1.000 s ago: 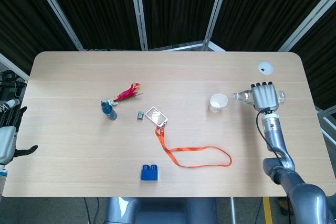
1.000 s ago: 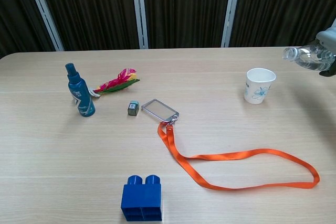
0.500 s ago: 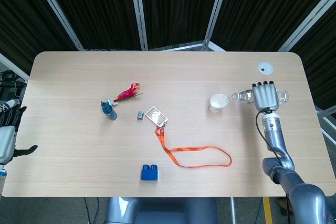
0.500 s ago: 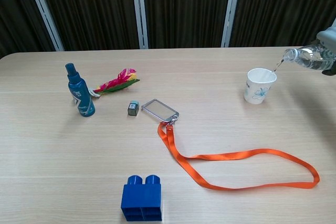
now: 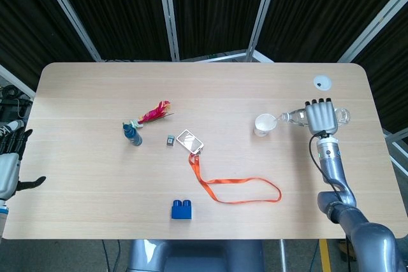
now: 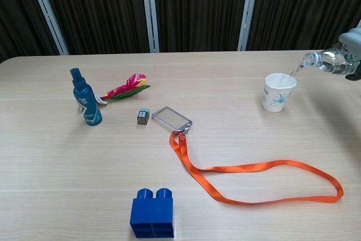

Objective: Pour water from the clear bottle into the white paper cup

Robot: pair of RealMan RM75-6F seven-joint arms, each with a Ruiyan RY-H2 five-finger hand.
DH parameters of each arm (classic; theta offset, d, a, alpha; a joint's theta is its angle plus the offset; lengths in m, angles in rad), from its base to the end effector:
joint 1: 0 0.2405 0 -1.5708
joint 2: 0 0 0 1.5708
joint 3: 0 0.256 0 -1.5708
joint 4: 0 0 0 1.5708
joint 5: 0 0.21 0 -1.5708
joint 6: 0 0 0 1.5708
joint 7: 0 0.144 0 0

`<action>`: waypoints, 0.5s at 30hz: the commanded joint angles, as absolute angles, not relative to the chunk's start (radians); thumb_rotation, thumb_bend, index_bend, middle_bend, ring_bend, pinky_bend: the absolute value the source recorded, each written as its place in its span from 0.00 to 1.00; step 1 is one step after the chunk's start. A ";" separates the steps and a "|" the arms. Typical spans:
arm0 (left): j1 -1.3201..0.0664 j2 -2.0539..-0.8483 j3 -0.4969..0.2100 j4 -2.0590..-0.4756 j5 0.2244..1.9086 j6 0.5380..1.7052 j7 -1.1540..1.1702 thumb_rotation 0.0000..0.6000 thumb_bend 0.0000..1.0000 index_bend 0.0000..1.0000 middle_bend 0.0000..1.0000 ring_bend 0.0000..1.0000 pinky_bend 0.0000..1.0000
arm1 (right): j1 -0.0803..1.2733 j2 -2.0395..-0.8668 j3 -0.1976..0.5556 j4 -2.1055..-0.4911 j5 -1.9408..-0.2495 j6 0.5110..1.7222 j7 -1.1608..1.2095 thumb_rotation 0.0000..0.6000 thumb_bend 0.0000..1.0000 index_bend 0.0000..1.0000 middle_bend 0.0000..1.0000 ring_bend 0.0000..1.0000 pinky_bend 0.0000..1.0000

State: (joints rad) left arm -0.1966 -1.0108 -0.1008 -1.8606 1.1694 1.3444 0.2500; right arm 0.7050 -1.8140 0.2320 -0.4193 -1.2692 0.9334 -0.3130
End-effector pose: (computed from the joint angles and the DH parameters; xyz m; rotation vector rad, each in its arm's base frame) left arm -0.2906 0.2143 0.1697 -1.3181 -0.9987 -0.7034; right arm -0.3050 -0.4276 0.0510 1.5323 -0.4289 0.4049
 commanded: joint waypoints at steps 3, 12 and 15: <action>-0.197 -1.011 -0.101 -1.861 1.169 1.345 0.251 1.00 0.06 0.00 0.00 0.00 0.00 | 0.707 -1.815 0.233 -0.419 -1.268 0.935 -0.322 1.00 0.57 0.47 0.54 0.45 0.44; -0.197 -1.010 -0.101 -1.860 1.167 1.343 0.249 1.00 0.07 0.00 0.00 0.00 0.00 | 0.712 -1.818 0.241 -0.423 -1.258 0.933 -0.344 1.00 0.57 0.47 0.54 0.45 0.44; -0.198 -1.010 -0.101 -1.860 1.167 1.342 0.248 1.00 0.07 0.00 0.00 0.00 0.00 | 0.712 -1.819 0.243 -0.424 -1.255 0.930 -0.350 1.00 0.57 0.47 0.54 0.45 0.44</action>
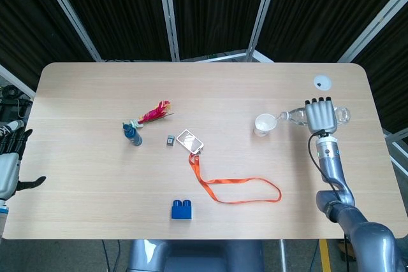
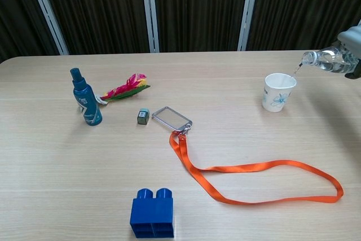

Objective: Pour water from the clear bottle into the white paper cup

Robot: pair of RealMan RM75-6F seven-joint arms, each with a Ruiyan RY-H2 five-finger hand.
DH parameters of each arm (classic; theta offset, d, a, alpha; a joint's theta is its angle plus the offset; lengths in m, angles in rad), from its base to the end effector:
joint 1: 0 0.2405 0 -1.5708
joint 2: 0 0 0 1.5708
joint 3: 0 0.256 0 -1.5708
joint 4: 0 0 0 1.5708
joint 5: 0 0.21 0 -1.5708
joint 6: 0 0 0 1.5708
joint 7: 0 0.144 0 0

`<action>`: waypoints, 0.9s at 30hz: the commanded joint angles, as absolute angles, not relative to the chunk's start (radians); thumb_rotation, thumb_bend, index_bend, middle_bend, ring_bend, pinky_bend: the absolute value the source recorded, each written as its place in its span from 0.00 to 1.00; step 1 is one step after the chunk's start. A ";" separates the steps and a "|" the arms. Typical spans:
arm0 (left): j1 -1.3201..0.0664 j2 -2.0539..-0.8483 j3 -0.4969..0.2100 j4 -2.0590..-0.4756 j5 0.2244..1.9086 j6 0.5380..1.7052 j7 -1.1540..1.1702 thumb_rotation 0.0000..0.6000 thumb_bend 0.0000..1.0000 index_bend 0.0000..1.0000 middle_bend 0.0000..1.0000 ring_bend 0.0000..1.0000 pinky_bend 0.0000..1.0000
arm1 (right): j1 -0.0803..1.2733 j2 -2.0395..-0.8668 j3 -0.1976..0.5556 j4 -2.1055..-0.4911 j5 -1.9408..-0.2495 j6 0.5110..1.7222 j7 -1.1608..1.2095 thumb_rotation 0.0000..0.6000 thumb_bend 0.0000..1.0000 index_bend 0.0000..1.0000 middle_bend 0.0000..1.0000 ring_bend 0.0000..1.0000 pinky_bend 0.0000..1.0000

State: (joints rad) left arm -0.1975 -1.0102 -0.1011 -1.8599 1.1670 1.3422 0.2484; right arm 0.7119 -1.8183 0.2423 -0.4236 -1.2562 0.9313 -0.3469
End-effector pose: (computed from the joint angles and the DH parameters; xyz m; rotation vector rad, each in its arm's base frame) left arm -0.2909 0.2146 0.1697 -1.3174 -1.0010 -0.7025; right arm -0.3020 -0.4296 0.0498 1.5263 -0.4197 0.3928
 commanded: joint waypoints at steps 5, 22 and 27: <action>-0.198 -1.010 -0.101 -1.860 1.166 1.342 0.248 1.00 0.07 0.00 0.00 0.00 0.00 | 0.713 -1.819 0.247 -0.424 -1.249 0.928 -0.360 1.00 0.57 0.47 0.54 0.45 0.44; -0.198 -1.009 -0.101 -1.861 1.164 1.340 0.245 1.00 0.07 0.00 0.00 0.00 0.00 | 0.712 -1.819 0.259 -0.439 -1.236 0.934 -0.349 1.00 0.57 0.47 0.54 0.45 0.44; -0.199 -1.009 -0.101 -1.861 1.164 1.340 0.246 1.00 0.07 0.00 0.00 0.00 0.00 | 0.708 -1.815 0.265 -0.452 -1.238 0.952 -0.293 1.00 0.57 0.47 0.54 0.45 0.44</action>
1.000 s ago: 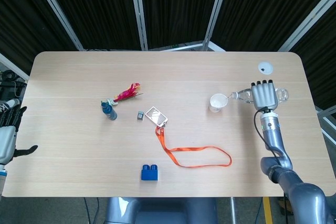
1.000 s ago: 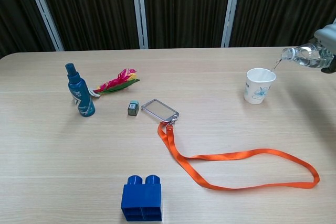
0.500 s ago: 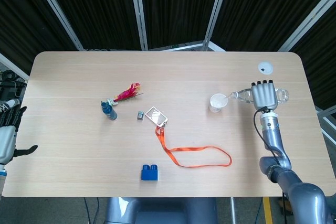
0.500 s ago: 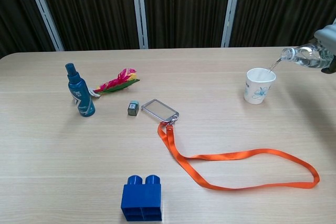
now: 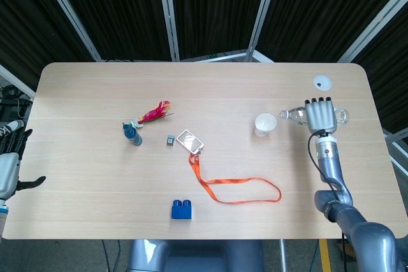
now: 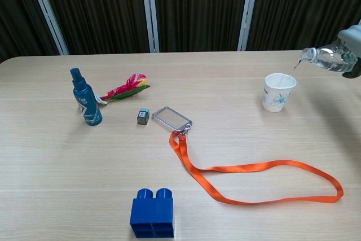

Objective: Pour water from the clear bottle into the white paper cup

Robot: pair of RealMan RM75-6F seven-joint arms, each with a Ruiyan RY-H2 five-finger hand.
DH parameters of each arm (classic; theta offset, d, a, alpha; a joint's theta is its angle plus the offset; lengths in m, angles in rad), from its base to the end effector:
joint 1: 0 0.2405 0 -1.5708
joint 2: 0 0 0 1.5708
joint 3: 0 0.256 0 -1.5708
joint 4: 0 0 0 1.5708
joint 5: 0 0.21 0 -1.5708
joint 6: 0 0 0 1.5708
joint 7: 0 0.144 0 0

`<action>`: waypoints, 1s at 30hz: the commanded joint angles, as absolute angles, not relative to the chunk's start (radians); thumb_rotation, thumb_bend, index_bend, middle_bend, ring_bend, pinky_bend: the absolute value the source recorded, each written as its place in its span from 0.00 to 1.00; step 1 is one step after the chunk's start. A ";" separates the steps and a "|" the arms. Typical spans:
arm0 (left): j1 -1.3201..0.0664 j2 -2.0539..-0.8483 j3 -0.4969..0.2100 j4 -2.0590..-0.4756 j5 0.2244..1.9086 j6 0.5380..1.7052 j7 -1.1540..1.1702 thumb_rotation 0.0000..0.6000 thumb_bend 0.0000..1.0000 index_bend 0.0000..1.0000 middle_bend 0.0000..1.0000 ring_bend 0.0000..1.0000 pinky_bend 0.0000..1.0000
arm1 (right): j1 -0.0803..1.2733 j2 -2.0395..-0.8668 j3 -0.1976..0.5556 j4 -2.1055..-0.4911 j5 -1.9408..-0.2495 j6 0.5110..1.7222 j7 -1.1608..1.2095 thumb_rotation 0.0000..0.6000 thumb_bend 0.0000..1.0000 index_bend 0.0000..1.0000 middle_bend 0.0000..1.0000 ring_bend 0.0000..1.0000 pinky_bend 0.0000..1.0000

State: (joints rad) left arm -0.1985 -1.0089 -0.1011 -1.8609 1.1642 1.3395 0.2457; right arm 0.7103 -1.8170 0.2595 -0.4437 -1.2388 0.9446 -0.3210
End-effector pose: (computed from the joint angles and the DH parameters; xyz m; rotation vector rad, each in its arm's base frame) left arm -0.2910 0.2148 0.1698 -1.3165 -1.0056 -0.7026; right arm -0.2996 -0.4295 0.0505 1.4954 -0.4642 0.4413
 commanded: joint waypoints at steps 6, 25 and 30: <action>-0.197 -1.009 -0.099 -1.865 1.168 1.343 0.247 1.00 0.07 0.00 0.00 0.00 0.00 | 0.703 -1.799 0.288 -0.497 -1.234 0.991 -0.189 1.00 0.57 0.47 0.54 0.45 0.45; -0.188 -0.997 -0.091 -1.877 1.199 1.350 0.224 1.00 0.07 0.00 0.00 0.00 0.00 | 0.578 -1.574 0.370 -0.976 -1.158 0.935 0.313 1.00 0.57 0.47 0.54 0.45 0.45; -0.189 -0.996 -0.091 -1.876 1.197 1.346 0.222 1.00 0.07 0.00 0.00 0.00 0.00 | 0.575 -1.599 0.367 -0.939 -1.193 0.926 0.501 1.00 0.58 0.47 0.54 0.45 0.45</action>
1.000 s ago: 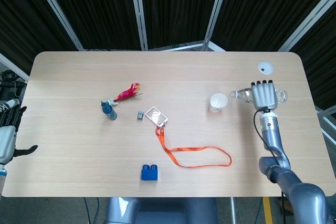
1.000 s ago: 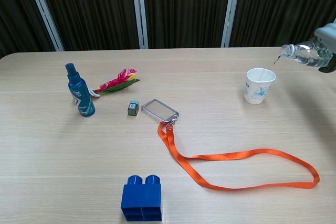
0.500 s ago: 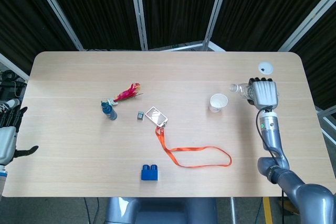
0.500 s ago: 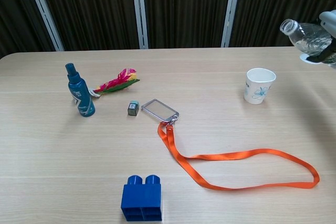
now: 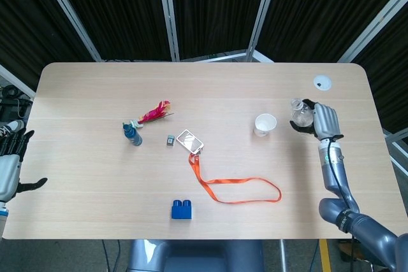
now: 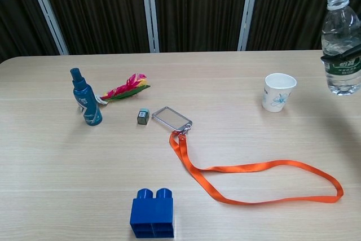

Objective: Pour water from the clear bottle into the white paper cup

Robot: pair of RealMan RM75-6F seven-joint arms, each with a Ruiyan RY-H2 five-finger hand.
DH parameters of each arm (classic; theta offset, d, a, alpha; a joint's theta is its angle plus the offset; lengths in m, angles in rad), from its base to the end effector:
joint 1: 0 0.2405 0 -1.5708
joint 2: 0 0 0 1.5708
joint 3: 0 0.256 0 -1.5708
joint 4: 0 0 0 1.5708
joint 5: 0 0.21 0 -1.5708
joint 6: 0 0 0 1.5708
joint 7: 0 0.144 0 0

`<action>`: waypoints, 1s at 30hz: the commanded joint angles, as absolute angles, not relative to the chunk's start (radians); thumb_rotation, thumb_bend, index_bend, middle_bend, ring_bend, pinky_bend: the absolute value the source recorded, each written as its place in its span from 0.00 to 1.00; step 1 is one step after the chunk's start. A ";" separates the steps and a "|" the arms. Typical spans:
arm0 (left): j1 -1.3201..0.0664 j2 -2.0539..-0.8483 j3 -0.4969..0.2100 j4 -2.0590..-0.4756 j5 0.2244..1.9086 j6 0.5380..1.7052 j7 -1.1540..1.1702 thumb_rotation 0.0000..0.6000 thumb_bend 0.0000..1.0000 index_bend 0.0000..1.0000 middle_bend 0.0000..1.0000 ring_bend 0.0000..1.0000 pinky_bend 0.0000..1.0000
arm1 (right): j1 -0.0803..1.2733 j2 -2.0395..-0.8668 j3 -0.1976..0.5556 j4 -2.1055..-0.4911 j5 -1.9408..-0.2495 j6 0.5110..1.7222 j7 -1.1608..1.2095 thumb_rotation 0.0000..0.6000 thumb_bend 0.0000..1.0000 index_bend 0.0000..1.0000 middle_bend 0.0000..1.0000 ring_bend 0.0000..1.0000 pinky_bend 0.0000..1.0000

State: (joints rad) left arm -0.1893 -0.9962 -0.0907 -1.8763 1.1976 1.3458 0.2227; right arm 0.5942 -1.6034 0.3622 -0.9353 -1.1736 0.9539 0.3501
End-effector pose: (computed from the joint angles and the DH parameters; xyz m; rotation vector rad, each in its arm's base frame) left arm -0.2872 0.2103 0.1706 -1.3300 -1.0121 -0.7263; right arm -0.2840 -0.4036 0.0682 1.1887 -1.2347 1.1635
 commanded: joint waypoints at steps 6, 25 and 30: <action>-0.189 -0.998 -0.094 -1.873 1.192 1.348 0.223 1.00 0.07 0.00 0.00 0.00 0.00 | 0.584 -1.695 0.373 -0.817 -1.209 0.961 0.648 1.00 0.58 0.47 0.55 0.45 0.45; -0.192 -0.998 -0.093 -1.872 1.190 1.340 0.223 1.00 0.07 0.00 0.00 0.00 0.00 | 0.586 -1.843 0.345 -0.609 -1.234 0.999 0.778 1.00 0.58 0.47 0.55 0.45 0.45; -0.192 -1.000 -0.092 -1.872 1.189 1.339 0.225 1.00 0.07 0.00 0.00 0.00 0.00 | 0.589 -1.888 0.332 -0.529 -1.246 0.994 0.826 1.00 0.58 0.47 0.55 0.45 0.45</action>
